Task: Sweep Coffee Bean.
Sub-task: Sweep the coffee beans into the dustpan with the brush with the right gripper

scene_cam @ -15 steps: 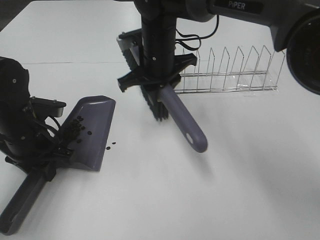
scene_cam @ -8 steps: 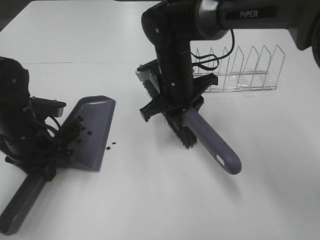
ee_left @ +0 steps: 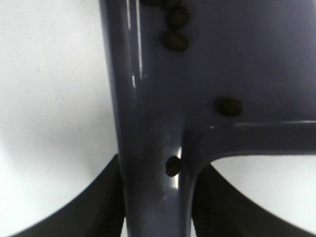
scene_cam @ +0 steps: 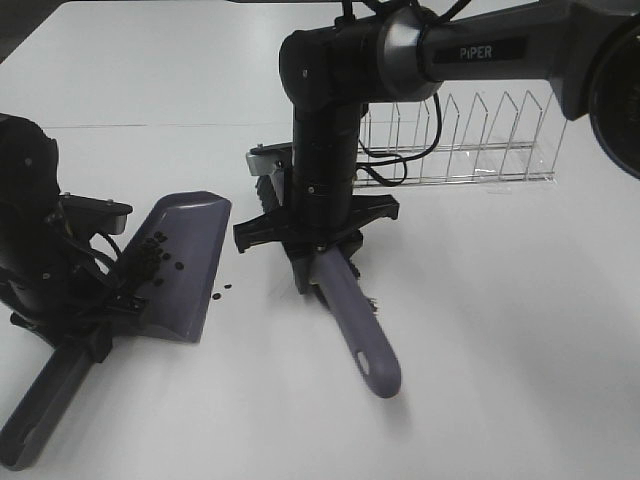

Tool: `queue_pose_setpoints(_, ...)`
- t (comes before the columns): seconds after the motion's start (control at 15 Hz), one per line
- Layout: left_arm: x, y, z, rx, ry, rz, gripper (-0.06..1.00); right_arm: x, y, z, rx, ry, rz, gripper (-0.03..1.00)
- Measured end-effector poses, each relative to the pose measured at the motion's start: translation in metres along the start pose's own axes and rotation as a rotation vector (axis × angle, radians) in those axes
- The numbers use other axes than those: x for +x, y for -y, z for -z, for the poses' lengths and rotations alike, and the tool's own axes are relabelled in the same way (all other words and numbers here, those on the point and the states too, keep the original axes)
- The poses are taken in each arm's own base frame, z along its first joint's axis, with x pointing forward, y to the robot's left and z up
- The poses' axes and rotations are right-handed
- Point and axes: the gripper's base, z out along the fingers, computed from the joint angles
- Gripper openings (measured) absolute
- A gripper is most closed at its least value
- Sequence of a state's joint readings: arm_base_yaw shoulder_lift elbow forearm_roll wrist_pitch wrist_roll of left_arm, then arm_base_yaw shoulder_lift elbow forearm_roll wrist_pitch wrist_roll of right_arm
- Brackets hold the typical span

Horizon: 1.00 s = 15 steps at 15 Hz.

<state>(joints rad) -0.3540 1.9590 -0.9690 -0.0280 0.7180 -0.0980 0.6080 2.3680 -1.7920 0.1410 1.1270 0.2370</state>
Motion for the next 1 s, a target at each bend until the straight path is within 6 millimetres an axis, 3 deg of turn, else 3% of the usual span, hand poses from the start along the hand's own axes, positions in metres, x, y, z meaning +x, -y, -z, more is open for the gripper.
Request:
queue_pose_setpoints(0.27,0.000,0.000,0.000,0.000,0.000,0.000,0.35,-0.007,-0.015,-0.017,-0.178,-0.003,-0.039,0.28)
queue_pose_setpoints(0.6,0.000,0.000,0.000,0.001,0.000,0.002,0.35,-0.017,-0.043,-0.018,-0.533,0.077,-0.068,0.28)
queue_pose_setpoints(0.73,0.000,0.000,0.000,0.002,0.000,0.002,0.35,-0.021,-0.049,-0.009,-0.595,0.103,-0.029,0.28)
queue_pose_setpoints(1.0,0.000,0.000,0.000,0.003,-0.001,0.003,0.35,-0.039,-0.058,0.032,-0.586,0.216,0.096,0.28)
